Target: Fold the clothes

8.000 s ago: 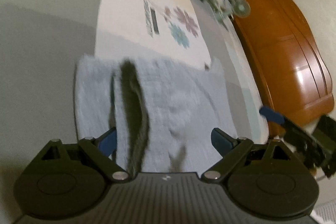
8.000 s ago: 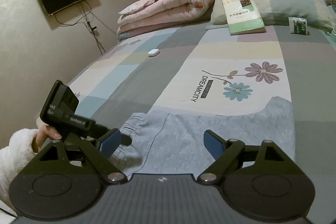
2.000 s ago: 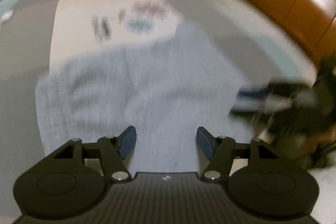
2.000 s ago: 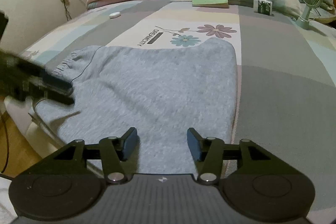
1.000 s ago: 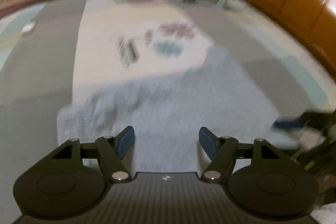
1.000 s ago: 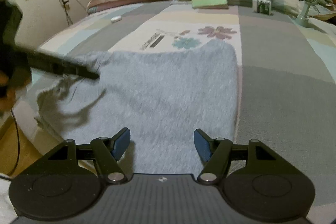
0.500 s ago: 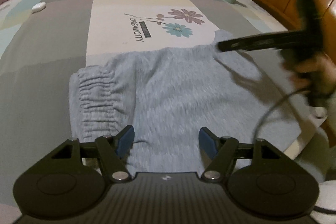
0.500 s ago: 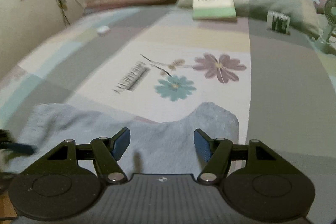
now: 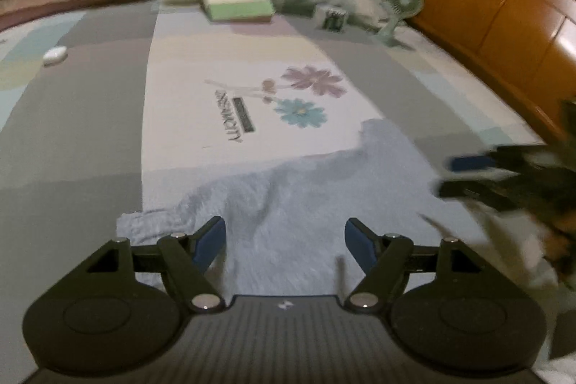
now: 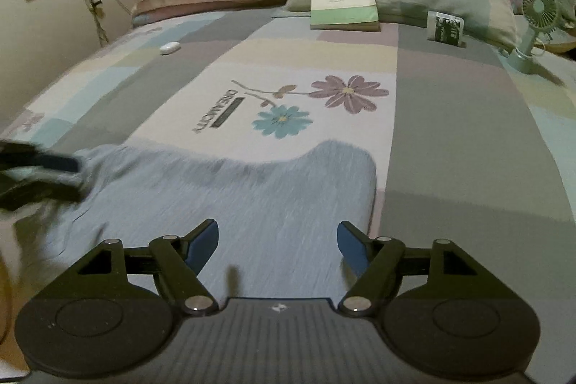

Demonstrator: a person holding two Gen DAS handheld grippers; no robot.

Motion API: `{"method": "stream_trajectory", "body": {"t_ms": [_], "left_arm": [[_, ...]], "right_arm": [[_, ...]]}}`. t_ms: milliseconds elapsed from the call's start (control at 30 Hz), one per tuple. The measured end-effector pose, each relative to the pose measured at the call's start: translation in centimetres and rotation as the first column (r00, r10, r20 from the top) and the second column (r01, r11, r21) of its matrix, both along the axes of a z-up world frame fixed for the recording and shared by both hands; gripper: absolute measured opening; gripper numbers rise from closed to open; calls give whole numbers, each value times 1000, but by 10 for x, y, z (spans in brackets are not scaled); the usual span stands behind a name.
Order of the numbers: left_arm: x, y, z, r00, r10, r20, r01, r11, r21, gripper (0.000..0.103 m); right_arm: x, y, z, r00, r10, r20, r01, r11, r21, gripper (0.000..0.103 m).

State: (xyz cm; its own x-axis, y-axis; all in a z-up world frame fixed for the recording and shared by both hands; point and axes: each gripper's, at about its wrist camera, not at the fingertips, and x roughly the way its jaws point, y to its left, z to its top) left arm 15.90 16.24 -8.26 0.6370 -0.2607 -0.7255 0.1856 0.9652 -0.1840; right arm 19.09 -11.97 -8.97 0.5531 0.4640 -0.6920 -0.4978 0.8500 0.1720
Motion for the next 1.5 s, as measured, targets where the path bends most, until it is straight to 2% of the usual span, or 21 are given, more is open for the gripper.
{"method": "stream_trajectory", "body": {"t_ms": [133, 233, 333, 433, 633, 767, 900, 967, 1133, 1333, 1500], "left_arm": [[6, 8, -13, 999, 28, -29, -29, 999, -34, 73], [-4, 11, -1, 999, 40, -35, -41, 999, -29, 73], [-20, 24, 15, 999, 42, -23, -43, 999, -30, 74], [-31, 48, 26, 997, 72, -29, -73, 996, -45, 77], [-34, 106, 12, 969, 150, -195, -182, 970, -161, 77], [-31, 125, -11, 939, 104, -326, -202, 937, -283, 77], [-25, 133, -29, 914, 87, -395, -233, 912, -337, 77], [-20, 134, -39, 902, 50, -429, -234, 892, -387, 77], [-3, 132, -52, 903, -10, -430, -217, 852, -476, 81], [27, 122, -55, 909, -53, -414, -178, 848, -499, 82], [31, 118, -56, 911, -67, -407, -167, 843, -511, 85]], "right_arm": [[-22, -6, -7, 998, 26, -52, -23, 998, 55, 82], [-27, -10, -21, 992, 26, -125, -19, 998, 58, 84], [-31, -17, -22, 990, 16, -141, -4, 996, 84, 85], [-32, -28, -14, 986, -3, -168, 28, 989, 148, 93], [-26, -57, -10, 973, -47, -226, 110, 955, 276, 102], [-19, -72, -21, 950, -55, -306, 162, 928, 336, 103], [-11, -81, -39, 917, -38, -396, 204, 899, 387, 103], [-6, -84, -49, 901, -23, -433, 220, 884, 411, 103], [4, -85, -63, 881, 29, -473, 234, 841, 488, 103], [28, -81, -69, 866, 74, -495, 245, 800, 547, 103], [46, -71, -69, 866, 85, -492, 240, 794, 559, 103]]}}
